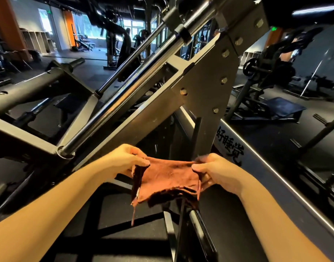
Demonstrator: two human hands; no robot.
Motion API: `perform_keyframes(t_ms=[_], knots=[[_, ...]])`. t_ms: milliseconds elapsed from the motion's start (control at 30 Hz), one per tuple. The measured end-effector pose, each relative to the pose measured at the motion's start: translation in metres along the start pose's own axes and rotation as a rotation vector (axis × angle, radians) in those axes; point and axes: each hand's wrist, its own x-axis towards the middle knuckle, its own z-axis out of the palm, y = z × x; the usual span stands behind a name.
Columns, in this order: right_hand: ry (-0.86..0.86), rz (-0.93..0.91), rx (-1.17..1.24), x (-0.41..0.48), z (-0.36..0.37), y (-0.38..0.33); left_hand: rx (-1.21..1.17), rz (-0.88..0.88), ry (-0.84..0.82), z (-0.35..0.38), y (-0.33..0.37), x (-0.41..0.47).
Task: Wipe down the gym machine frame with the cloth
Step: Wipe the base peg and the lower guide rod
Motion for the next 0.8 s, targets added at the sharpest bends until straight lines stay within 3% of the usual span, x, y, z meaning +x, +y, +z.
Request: perform_keyframes(t_ms=[100,200,333,467,567,633,733,800], knots=[[0.078,0.083,0.084,0.005,0.02,0.007,0.058,-0.029,0.156,0.012,-0.015,0.003],[0.19,0.1,0.158,0.003,0.04,0.011,0.053,0.152,0.309,0.032,-0.016,-0.006],[0.178,0.031,0.225,-0.007,0.062,0.009,0.053,0.407,0.365,0.062,-0.012,-0.027],[0.105,-0.062,0.339,-0.018,0.074,0.0,0.088,0.538,0.311,0.078,-0.008,-0.04],[0.167,-0.14,0.357,-0.026,0.076,-0.003,0.143,0.577,0.157,0.077,-0.01,-0.044],[0.207,-0.185,0.332,-0.029,0.073,-0.001,0.114,0.546,0.028,0.071,-0.013,-0.047],[0.251,-0.188,0.273,-0.032,0.063,0.0,0.045,0.502,0.158,0.053,-0.02,-0.043],[0.178,-0.204,0.239,-0.035,0.053,-0.005,0.058,0.383,0.085,0.041,-0.017,-0.038]])
